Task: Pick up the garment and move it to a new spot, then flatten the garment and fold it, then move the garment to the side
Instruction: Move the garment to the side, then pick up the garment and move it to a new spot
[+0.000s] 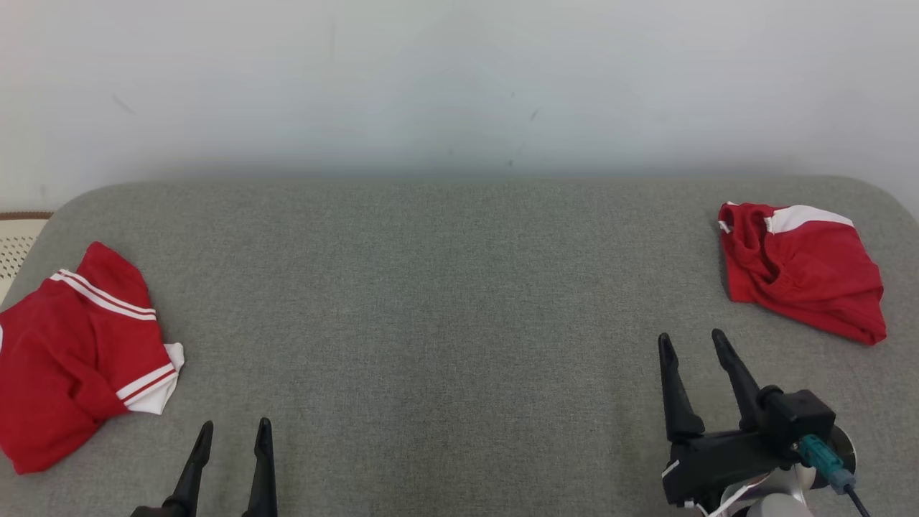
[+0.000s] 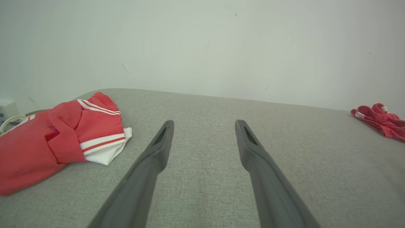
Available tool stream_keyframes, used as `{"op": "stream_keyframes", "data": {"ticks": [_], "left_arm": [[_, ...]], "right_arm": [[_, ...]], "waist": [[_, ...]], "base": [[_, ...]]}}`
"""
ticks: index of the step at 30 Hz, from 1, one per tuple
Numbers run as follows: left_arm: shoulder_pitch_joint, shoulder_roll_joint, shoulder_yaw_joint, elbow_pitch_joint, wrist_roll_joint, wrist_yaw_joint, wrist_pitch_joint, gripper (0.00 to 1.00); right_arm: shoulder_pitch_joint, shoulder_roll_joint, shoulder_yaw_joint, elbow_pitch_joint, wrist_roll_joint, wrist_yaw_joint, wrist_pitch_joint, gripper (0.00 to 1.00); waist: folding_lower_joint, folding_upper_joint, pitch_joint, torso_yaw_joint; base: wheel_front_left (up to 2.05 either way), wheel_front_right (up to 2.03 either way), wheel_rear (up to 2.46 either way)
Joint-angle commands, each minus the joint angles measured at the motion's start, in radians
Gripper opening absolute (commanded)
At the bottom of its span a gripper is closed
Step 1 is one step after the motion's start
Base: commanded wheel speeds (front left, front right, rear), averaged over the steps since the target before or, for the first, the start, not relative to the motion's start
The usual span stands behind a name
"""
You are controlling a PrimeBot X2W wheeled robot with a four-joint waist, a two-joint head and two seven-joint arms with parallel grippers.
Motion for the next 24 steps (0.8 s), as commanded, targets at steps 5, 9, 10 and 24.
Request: {"op": "stream_keyframes", "data": {"ticks": [5, 9, 10, 24], "left_arm": [[0.02, 0.002, -0.005, 0.028, 0.002, 0.001, -0.003, 1.0], [0.02, 0.001, -0.006, 0.044, 0.002, 0.003, -0.003, 1.0], [0.02, 0.002, -0.007, 0.046, 0.003, 0.003, -0.003, 1.0], [0.015, 0.018, -0.014, 0.044, 0.024, -0.004, -0.002, 1.0]], "right_arm": [[0.053, 0.017, -0.011, 0.006, -0.026, -0.001, -0.004, 1.0], [0.077, 0.035, -0.025, 0.006, -0.037, -0.001, -0.003, 1.0], [0.08, 0.037, -0.027, 0.006, -0.04, -0.001, -0.004, 1.0], [0.091, 0.055, -0.036, 0.01, -0.063, -0.001, -0.004, 1.0]], "waist": [[0.0001, 0.0001, -0.016, 0.008], [0.0001, 0.0001, -0.024, 0.01], [0.0001, 0.0001, -0.026, 0.011], [0.0001, 0.0001, -0.036, 0.009]], "base": [[0.0, 0.0, 0.0], [0.0, 0.0, 0.0], [0.0, 0.0, 0.0], [0.0, 0.0, 0.0]]}}
